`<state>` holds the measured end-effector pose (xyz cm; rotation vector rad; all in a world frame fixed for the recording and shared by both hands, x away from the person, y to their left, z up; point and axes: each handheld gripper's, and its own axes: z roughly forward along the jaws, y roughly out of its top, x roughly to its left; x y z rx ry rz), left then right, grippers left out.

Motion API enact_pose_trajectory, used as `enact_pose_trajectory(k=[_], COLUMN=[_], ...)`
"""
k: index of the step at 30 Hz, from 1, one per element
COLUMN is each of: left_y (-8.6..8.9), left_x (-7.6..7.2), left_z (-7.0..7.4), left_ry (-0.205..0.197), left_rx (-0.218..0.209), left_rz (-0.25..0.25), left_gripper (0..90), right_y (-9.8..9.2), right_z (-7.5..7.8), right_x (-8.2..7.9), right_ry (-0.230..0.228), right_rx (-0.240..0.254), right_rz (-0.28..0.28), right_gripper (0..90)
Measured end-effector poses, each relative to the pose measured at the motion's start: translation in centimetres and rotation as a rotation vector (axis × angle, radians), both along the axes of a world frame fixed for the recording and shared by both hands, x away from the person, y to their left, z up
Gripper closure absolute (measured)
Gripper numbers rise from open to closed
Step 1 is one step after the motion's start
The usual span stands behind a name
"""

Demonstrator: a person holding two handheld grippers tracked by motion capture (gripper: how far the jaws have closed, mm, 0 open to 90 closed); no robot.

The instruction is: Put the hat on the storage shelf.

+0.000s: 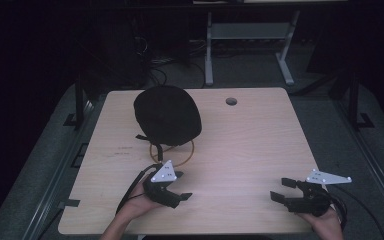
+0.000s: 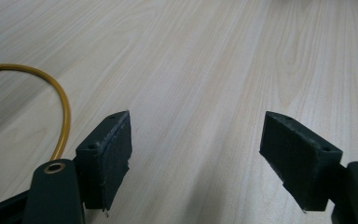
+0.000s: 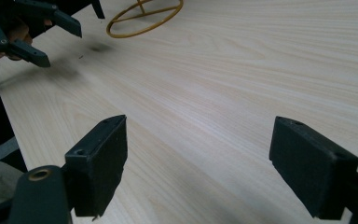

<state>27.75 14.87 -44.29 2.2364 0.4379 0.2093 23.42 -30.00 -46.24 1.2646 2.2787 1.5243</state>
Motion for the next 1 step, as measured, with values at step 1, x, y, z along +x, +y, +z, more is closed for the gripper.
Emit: enact_pose_trajectory(k=[1], left_y=[-0.06], left_x=[-0.02], left_z=[0.02], left_ry=[-0.002], left_rx=[0.003], left_rz=[-0.002], left_gripper=[24.8], right_y=[0.21], right_z=[0.00], right_x=[-0.31], right_ry=[-0.002], right_rx=[0.005], right_rz=[-0.005], right_gripper=[18.8])
